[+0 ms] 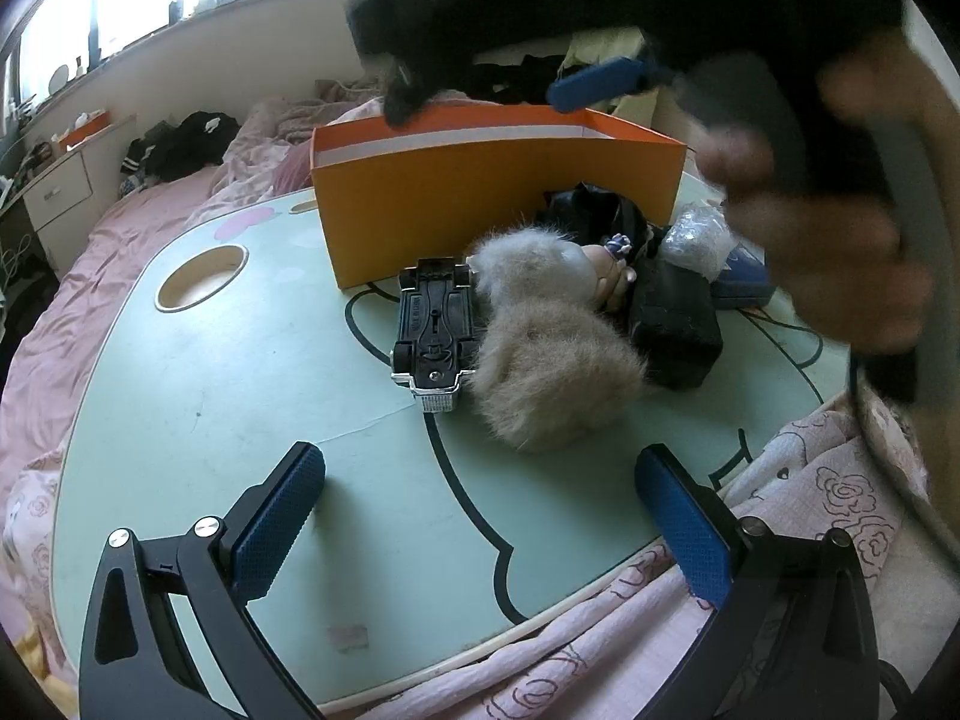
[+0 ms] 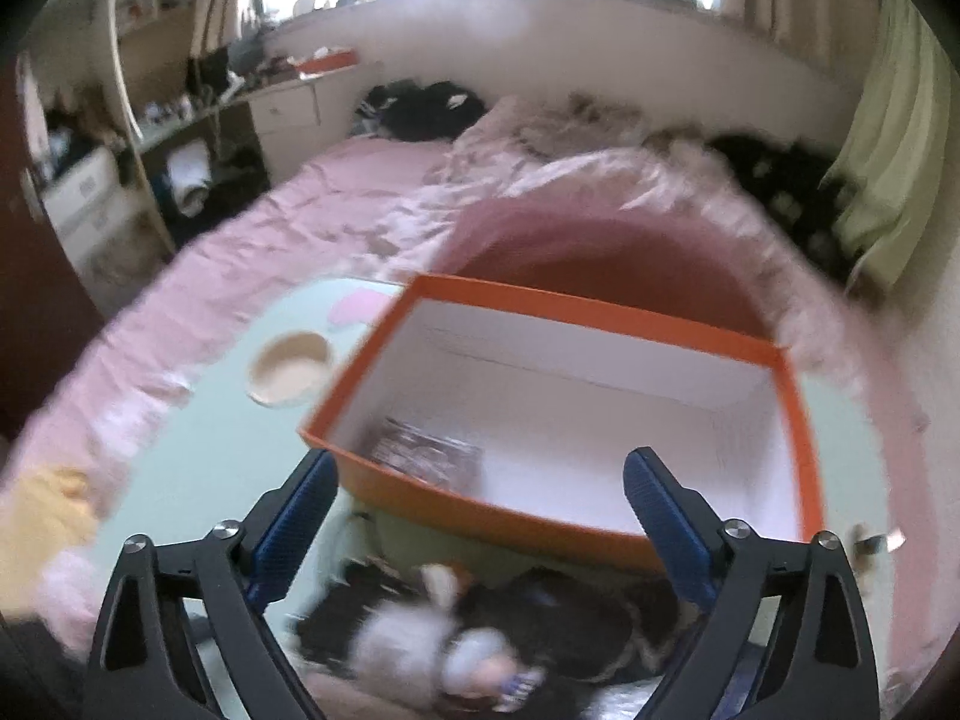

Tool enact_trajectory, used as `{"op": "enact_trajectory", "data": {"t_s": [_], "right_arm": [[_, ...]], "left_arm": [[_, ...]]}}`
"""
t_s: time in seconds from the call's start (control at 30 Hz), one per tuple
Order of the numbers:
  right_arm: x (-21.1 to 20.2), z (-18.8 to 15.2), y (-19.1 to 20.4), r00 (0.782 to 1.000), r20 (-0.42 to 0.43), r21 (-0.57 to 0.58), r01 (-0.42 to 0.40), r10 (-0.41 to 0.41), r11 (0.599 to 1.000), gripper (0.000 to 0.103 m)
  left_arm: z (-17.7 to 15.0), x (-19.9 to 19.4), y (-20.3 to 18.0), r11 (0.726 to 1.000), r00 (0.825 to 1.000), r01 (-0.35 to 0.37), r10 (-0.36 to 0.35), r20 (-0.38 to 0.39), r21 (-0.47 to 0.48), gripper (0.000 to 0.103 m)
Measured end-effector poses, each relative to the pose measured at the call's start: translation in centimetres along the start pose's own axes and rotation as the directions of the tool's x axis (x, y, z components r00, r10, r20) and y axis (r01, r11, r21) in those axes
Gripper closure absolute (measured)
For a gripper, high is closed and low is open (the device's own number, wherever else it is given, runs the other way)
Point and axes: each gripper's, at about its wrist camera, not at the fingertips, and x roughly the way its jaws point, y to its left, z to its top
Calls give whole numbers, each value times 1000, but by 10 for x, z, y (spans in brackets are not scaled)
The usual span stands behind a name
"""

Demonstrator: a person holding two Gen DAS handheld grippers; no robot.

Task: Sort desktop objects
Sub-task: 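Reach the right gripper into the orange box toward the brown card box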

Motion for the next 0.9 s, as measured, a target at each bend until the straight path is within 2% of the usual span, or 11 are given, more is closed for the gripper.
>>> {"op": "enact_trajectory", "data": {"t_s": [0.07, 0.13, 0.17, 0.23, 0.3, 0.4, 0.47, 0.57, 0.63, 0.7, 0.9], "right_arm": [[9, 15, -12, 995, -62, 109, -67, 74, 992, 9], [28, 26, -26, 982, -153, 225, -70, 106, 972, 14], [40, 29, -32, 972, -206, 270, -54, 113, 961, 19], [68, 31, -40, 937, -310, 330, -57, 165, 942, 22], [86, 30, -38, 905, -378, 328, -64, 193, 943, 22], [103, 26, -27, 876, -456, 252, -44, 159, 967, 22], [104, 28, -16, 885, -457, 163, -19, 93, 986, 21], [104, 31, -12, 881, -467, 141, -9, 74, 990, 21], [102, 33, -13, 880, -466, 144, -27, 91, 989, 29], [97, 28, -17, 877, -462, 171, -61, 134, 983, 47], [85, 20, -42, 863, -461, 223, -115, 208, 968, 73]], "left_arm": [[0, 0, 0, 1000, 1000, 1, -1, 0, 0, 0], [0, 0, 0, 1000, 1000, 1, -1, 0, 1, 0], [0, 0, 0, 1000, 1000, 1, -1, 0, 1, 0], [0, 0, -1, 1000, 1000, 1, -1, 0, 1, 0], [0, 0, -1, 1000, 1000, 1, -1, -1, 2, 0], [0, 0, -1, 1000, 1000, 3, -3, 0, 2, 0], [-1, 0, -1, 1000, 1000, 4, -4, -2, 2, 0], [0, 1, -2, 1000, 1000, 6, -6, -1, 2, 0], [0, 1, -2, 1000, 1000, 7, -7, 0, 2, 0], [0, 1, -2, 1000, 1000, 7, -7, -1, 2, 0], [0, 1, -3, 1000, 1000, 9, -9, 0, 4, 0]]}}
